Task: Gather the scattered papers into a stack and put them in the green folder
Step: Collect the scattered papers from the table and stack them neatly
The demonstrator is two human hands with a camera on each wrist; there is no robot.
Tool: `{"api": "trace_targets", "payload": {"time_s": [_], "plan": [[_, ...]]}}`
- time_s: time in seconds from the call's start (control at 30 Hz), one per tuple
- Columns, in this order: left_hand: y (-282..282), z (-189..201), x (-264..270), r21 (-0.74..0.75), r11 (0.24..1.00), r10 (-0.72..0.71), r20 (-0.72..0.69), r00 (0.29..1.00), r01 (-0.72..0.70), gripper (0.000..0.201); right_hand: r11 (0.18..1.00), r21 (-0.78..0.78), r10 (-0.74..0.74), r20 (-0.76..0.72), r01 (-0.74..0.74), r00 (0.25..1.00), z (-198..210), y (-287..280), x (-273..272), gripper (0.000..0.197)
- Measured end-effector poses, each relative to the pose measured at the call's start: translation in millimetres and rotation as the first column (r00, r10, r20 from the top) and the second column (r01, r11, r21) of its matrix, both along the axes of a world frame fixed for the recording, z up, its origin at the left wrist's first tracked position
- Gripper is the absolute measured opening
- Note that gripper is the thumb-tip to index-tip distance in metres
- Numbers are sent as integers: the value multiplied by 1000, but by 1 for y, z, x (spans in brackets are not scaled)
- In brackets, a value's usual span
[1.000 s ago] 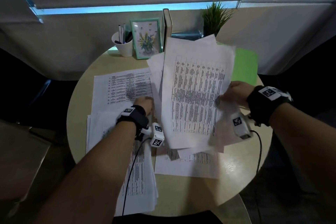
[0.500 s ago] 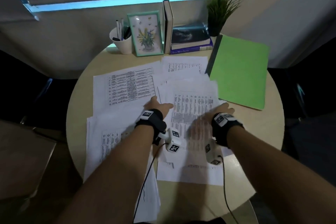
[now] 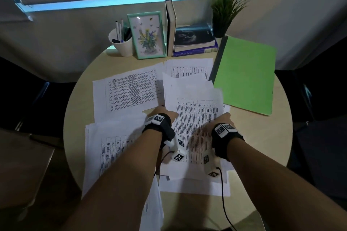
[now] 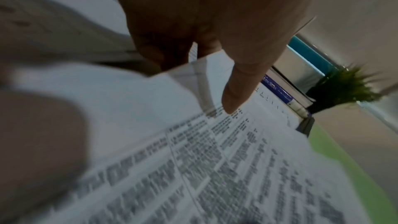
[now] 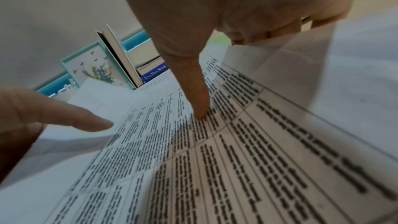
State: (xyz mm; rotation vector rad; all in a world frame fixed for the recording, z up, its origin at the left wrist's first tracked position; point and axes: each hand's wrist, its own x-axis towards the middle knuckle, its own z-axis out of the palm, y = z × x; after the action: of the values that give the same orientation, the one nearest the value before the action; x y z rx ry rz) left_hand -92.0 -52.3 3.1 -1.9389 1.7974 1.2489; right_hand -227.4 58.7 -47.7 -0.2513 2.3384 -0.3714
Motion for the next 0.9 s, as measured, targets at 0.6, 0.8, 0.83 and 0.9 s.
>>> {"api": "trace_targets", "payload": {"time_s": [0.6, 0.8, 0.83, 0.9], "plan": [[27, -14, -4, -51, 966, 248, -89, 965, -253, 38, 987, -84, -131, 102, 140, 986, 13, 19, -2, 73], [22, -9, 9, 36, 970, 244, -134, 961, -241, 41, 956, -231, -136, 199, 182, 970, 15, 24, 5, 27], [21, -5, 12, 45, 966, 259, -139, 956, -255, 45, 949, -249, -136, 236, 195, 962, 17, 23, 9, 28], [18, -1, 20, 44, 960, 281, -170, 945, -277, 53, 941, -279, -99, 310, 190, 946, 20, 21, 17, 33]]}}
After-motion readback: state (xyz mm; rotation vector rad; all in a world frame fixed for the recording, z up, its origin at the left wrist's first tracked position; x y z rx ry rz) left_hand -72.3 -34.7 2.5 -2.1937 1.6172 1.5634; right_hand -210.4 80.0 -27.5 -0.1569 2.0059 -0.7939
